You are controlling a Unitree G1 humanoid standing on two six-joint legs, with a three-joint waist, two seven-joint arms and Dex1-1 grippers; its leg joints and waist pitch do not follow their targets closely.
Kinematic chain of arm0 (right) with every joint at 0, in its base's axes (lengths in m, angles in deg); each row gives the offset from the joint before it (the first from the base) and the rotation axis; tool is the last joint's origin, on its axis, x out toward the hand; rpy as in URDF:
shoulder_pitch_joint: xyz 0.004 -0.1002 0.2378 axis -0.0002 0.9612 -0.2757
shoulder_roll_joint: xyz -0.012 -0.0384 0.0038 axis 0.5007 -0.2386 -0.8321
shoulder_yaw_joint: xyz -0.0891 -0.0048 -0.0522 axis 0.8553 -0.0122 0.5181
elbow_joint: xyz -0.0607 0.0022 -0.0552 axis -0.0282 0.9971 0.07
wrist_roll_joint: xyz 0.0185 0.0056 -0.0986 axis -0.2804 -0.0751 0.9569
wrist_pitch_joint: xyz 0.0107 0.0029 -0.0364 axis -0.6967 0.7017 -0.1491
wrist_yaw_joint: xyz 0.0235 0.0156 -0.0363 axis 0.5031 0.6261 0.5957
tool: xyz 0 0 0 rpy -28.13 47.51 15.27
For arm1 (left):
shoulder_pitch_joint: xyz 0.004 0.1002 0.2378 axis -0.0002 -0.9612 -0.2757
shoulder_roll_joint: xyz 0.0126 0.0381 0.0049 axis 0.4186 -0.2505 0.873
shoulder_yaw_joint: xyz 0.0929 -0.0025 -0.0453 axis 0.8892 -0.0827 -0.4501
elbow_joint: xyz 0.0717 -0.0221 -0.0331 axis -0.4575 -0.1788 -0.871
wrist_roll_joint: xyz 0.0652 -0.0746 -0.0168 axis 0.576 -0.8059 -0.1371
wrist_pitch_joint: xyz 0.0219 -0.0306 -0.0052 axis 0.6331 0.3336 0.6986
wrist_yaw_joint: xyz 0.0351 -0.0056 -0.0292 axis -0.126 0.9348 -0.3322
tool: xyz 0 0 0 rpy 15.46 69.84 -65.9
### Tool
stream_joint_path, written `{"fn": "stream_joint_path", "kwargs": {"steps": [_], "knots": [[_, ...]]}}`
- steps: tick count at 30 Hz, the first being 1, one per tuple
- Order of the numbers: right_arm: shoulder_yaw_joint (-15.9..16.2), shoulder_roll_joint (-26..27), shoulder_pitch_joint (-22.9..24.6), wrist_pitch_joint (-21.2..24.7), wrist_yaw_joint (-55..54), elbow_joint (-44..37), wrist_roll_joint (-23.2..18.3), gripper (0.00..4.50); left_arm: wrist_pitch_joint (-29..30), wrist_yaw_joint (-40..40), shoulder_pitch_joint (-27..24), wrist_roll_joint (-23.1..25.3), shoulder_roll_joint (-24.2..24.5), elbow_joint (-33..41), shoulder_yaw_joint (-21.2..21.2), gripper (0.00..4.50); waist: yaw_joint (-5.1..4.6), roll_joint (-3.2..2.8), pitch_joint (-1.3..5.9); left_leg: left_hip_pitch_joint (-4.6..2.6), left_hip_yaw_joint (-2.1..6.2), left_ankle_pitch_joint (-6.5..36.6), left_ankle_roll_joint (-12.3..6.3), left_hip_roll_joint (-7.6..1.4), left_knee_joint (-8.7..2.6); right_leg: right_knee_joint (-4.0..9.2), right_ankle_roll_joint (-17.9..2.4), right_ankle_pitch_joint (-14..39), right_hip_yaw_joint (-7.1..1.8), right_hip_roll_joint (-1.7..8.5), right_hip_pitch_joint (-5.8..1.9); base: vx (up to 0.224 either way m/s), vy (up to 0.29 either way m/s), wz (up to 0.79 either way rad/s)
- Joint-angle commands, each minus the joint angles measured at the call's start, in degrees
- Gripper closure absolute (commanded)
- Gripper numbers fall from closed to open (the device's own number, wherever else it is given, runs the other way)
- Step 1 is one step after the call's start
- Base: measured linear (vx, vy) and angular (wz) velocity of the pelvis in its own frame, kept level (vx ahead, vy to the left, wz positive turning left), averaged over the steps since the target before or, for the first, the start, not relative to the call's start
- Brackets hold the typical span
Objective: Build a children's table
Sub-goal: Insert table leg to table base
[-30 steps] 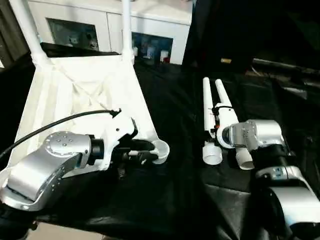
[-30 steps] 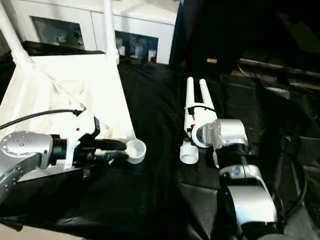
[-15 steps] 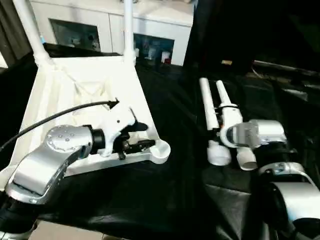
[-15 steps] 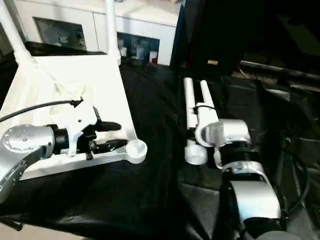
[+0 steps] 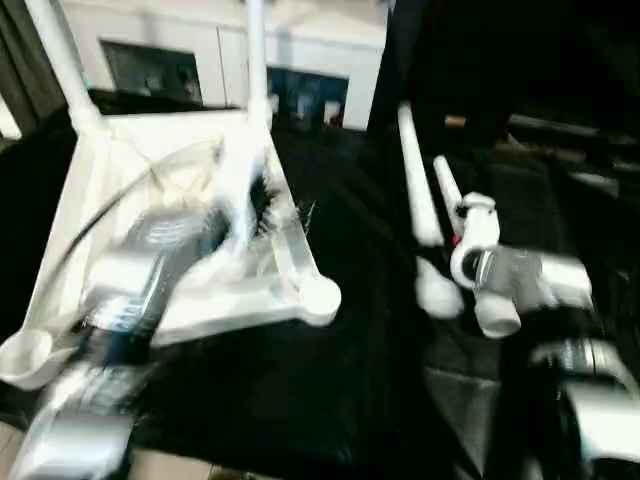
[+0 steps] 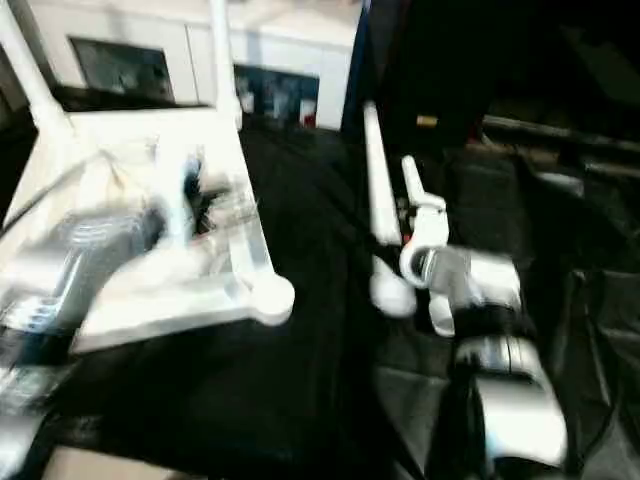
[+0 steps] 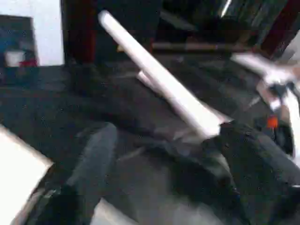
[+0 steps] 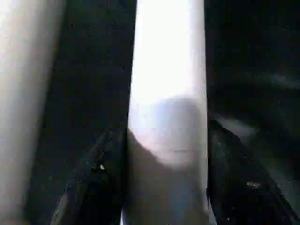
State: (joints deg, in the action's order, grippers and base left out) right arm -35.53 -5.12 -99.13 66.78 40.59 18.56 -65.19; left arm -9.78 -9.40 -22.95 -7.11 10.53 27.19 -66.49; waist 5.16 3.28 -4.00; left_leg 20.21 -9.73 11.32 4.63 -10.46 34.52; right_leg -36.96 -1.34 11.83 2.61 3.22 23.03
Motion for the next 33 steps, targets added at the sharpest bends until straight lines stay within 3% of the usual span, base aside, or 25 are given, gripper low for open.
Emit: {"fn": "stream_joint_path", "kwargs": {"steps": [1, 2, 4, 6, 7, 8, 9, 11, 14, 18, 23, 24, 25, 26, 27, 31, 33], "knots": [[-1.05, -0.22, 0.65, -0.03, 6.38, -5.8, -4.9, 2.62, 1.6, -1.88, 0.95, -2.19, -1.38, -2.84, -1.23, 0.29, 0.6, -0.93, 4.82, 0.02, 0.26, 3.16, -1.12, -1.67, -3.12, 3.98, -13.67, -3.72, -2.83, 4.17, -4.39, 0.0, 0.0, 0.0], [-0.42, -0.23, 2.36, 1.23, 9.85, -9.01, -6.97, 2.62, 1.66, -2.03, 1.83, -2.8, -2.3, -4.23, -1.56, 0.06, 0.31, -0.7, 4.82, 0.48, 0.51, 1.58, -2.35, -1.66, -3.26, 3.72, -14.28, -5.59, -2.67, 3.99, -4.69, 0.0, 0.0, 0.0], [0.62, -0.14, 5.49, 2.88, 14.95, -14.97, -10.81, 2.63, 1.91, -2.75, 4.59, -5.36, -5.4, -8.28, -4.09, 0.01, 0.46, -0.67, 4.85, 0.21, 0.48, 1.08, -3.28, -1.82, -3.18, 3.8, -14.65, -5.53, -2.58, 4.2, -4.38, 0.0, 0.0, 0.0], [0.92, -0.12, 6.5, 3.18, 16.22, -16.88, -12.15, 2.63, 2.54, -2.83, 5.66, -6.44, -6.56, -9.5, -5.24, 0.0, 0.57, -0.67, 4.76, 0.14, 0.48, 1.95, -3.78, -1.95, -3.22, 4.12, -15.32, -3.35, -2.55, 4.43, -4.36, 0.0, 0.0, 0.0], [1.44, -0.15, 7.88, 3.9, 17.84, -19.51, -13.85, 2.63, 4.16, -2.29, 6.89, -7.72, -8.01, -10.16, -6.12, 0.0, 0.5, -0.32, 4.72, 0.28, 0.43, 1.84, -3.63, -1.91, -3.3, 4.25, -15.19, -2.57, -2.45, 4.37, -4.5, 0.0, 0.0, 0.0], [1.44, -0.15, 7.88, 3.9, 17.84, -19.51, -13.85, 2.63, 4.16, -2.29, 6.89, -7.72, -8.01, -10.16, -6.12, 0.0, 0.89, -0.66, 4.69, -0.19, 0.4, 2.54, -3.42, -2.2, -3.22, 4.38, -15.29, -1.29, -2.48, 4.59, -4.04, 0.0, 0.0, 0.0], [2.55, -0.21, 8.92, 3.91, 18.94, -21.52, -14.32, 2.63, 6.01, -2.05, 8.0, -8.64, -9.51, -10.51, -6.46, 0.0, 0.78, -1.4, 4.65, 0.03, 0.6, 2.59, -3.06, -2.24, -3.3, 4.23, -15.46, -0.97, -2.44, 4.66, -4.14, 0.0, 0.0, 0.0], [3.02, -0.08, 9.2, 3.93, 18.96, -22.47, -14.35, 2.63, 7.48, -2.25, 8.42, -10.32, -10.85, -10.08, -7.21, 0.0, 0.86, -0.8, 4.6, -0.04, 0.4, 2.97, -2.74, -2.14, -3.27, 4.5, -15.25, -0.39, -2.46, 4.51, -4.11, 0.0, 0.0, 0.0], [3.35, -0.08, 9.42, 4.37, 19.21, -23.41, -14.69, 2.63, 8.75, -1.93, 8.49, -12.85, -11.81, -9.23, -8.02, 0.0, 1.22, -0.9, 4.47, 0.2, 0.47, 2.69, -2.16, -2.04, -3.32, 4.62, -14.76, 1.03, -2.46, 4.65, -4.22, 0.0, 0.0, 0.0], [5.21, -0.6, 10.54, 4.13, 19.34, -24.9, -13.93, 2.63, 11.49, -0.29, 7.96, -17.64, -13.32, -6.21, -9.49, 0.0, 1.21, -0.82, 4.55, 0.27, 0.51, 1.99, -2.17, -2.11, -3.31, 4.53, -14.53, -0.04, -2.39, 4.58, -4.24, 0.0, 0.0, 0.0], [7.14, -0.93, 10.65, 3.34, 18.76, -25.87, -12.96, 2.63, 10.88, -0.31, 7.08, -15.49, -13.36, -5.28, -7.79, 0.0, 1.25, -0.85, 4.42, 0.16, 0.48, 2.51, -2.19, -2.17, -3.42, 4.82, -13.72, 1.79, -2.38, 4.61, -4.15, 0.0, 0.0, 0.0], [9.18, -0.18, 10.02, 0.78, 15.34, -26.39, -9.69, 2.63, 8.37, -3.25, 6.61, -12.52, -13.55, -5.87, -6.75, 0.0, 1.33, -1.56, 4.43, 0.09, 0.67, 2.37, -1.73, -2.33, -3.48, 4.85, -13.13, 2.03, -2.36, 4.68, -3.97, 0.0, 0.0, 0.0], [11.2, 0.05, 9.76, -1.68, 12.92, -27.31, -6.36, 2.63, 7.47, -5.52, 6.53, -11.24, -13.79, -6.23, -6.56, 0.0, 1.16, -1.33, 4.38, 0.13, 0.64, 2.42, -1.38, -2.36, -3.5, 4.94, -12.73, 1.93, -2.37, 4.55, -3.94, 0.0, 0.0, 0.0], [11.2, 0.05, 9.76, -1.68, 12.92, -27.31, -6.36, 2.63, 7.47, -5.52, 6.53, -11.24, -13.79, -6.23, -6.56, 0.0, 1.02, -1.28, 4.51, 0.11, 0.72, 2.0, -0.75, -2.35, -3.5, 4.79, -12.22, 1.26, -2.31, 4.51, -4.07, 0.0, 0.0, 0.0], [13.0, 0.48, 9.58, -3.41, 10.74, -28.61, -3.71, 2.63, 6.88, -7.67, 6.38, -10.23, -14.15, -6.23, -6.5, 0.28, 1.08, -1.4, 4.56, 0.14, 0.74, 1.79, -0.57, -2.29, -3.47, 4.63, -12.24, 0.76, -2.35, 4.59, -4.17, 0.0, 0.0, 0.0], [14.47, 1.84, 9.4, -3.02, 8.07, -31.29, -2.67, 2.64, 6.65, -10.88, 5.81, -9.44, -15.17, -4.98, -6.86, 0.55, 1.07, -1.51, 4.48, 0.18, 0.6, 2.11, -0.96, -2.16, -3.5, 4.71, -12.26, 0.52, -2.5, 4.55, -4.12, 0.0, 0.0, 0.0], [16.67, 2.52, 8.93, -3.63, 5.71, -32.47, -0.25, 2.64, 5.64, -13.9, 5.68, -8.57, -16.3, -4.54, -7.45, 0.8, 1.05, -1.68, 4.54, 0.1, 0.7, 1.29, -0.92, -2.43, -3.52, 4.49, -12.64, -1.5, -2.43, 4.49, -3.96, 0.0, 0.0, 0.0]]}}
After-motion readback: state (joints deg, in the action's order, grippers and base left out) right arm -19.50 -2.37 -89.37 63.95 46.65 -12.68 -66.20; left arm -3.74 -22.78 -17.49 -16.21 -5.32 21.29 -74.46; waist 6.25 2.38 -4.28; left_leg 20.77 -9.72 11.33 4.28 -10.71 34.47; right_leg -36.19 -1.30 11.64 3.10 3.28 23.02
